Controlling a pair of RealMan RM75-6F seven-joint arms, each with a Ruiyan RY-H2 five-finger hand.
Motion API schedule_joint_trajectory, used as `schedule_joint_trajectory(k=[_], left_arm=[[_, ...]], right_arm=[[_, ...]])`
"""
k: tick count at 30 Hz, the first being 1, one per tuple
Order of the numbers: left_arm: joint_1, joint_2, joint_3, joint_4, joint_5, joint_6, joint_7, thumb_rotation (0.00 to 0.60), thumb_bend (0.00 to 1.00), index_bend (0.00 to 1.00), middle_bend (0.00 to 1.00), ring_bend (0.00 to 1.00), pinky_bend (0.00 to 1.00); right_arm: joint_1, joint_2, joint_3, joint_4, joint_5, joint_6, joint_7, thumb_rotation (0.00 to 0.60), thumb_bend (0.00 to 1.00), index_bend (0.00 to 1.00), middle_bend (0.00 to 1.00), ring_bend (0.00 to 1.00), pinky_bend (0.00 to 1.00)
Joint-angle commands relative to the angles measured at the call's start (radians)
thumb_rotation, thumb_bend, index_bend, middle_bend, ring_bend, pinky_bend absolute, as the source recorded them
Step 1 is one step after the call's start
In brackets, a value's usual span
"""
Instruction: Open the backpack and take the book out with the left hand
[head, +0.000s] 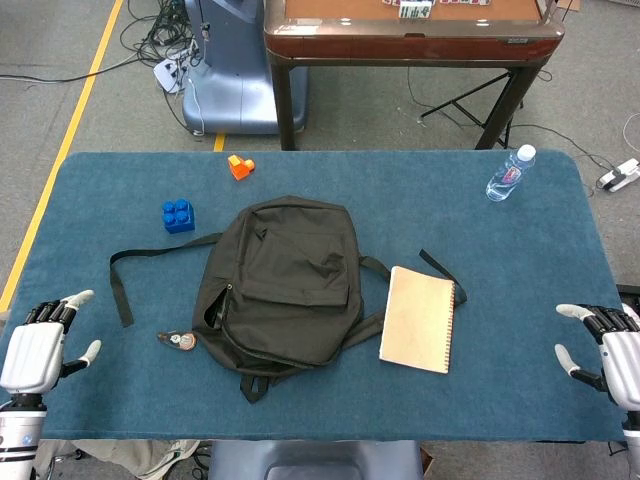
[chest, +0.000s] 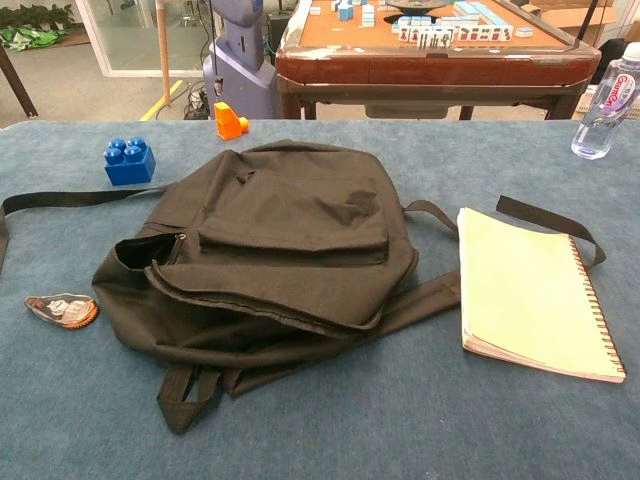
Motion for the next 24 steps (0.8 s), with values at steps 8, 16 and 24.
schedule_joint_trajectory(k=[8, 16, 24], left_arm=[[0.003, 0.001, 0.002, 0.004, 0.001, 0.003, -0.006, 0.6, 0.3, 0.23, 0.26, 0.24, 0.19], [0.002, 0.004, 0.0, 0.0, 0.003, 0.004, -0.009, 0.6, 0.3, 0.23, 0.26, 0.24, 0.19], [0.004, 0.009, 0.001, -0.01, 0.012, 0.011, -0.004, 0.6, 0.3, 0.23, 0.26, 0.24, 0.19]], right_arm=[[0.009, 0.002, -0.003, -0.004, -0.019, -0.003, -0.004, 0.6, 0.3, 0.3, 0.32, 0.27, 0.24], [0.063, 0.001, -0.002, -0.007, -0.076, -0.045, -0.016, 0.6, 0.3, 0.3, 0.32, 0.27, 0.24], [0.177, 0.014, -0.001, -0.041, -0.161, -0.156, 0.019, 0.6, 0.3, 0.3, 0.32, 0.27, 0.24]])
